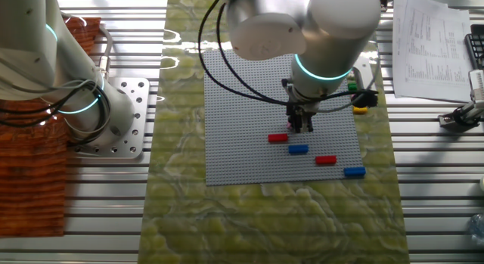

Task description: Stack small Lego blocks randomly, one at a time

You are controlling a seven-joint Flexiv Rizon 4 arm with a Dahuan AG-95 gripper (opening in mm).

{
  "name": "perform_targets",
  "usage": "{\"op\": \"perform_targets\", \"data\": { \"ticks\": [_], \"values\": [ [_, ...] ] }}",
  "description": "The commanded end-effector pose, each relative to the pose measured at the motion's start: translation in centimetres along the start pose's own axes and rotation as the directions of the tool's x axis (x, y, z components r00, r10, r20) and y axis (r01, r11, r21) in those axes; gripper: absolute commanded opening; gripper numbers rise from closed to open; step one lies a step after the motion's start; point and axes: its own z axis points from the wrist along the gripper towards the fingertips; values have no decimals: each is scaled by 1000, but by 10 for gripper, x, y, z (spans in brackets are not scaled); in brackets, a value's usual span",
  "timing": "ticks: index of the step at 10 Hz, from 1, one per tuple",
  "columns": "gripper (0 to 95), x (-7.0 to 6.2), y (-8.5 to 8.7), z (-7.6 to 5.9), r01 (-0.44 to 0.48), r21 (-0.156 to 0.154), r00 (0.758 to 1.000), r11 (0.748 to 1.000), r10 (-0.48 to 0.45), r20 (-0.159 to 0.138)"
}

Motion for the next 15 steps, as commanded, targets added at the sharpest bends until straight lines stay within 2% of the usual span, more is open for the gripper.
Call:
{"op": "perform_targets", "data": {
  "ticks": [1,6,10,15],
  "values": [
    [0,2,0,0,0,2,1000,1000,0,-6],
    [0,-10,-1,0,-13,11,1000,1000,14,-8],
    [0,-9,-1,0,2,9,999,1000,-2,-35],
    [0,-5,0,-1,4,17,999,1000,-3,-45]
  ]
}}
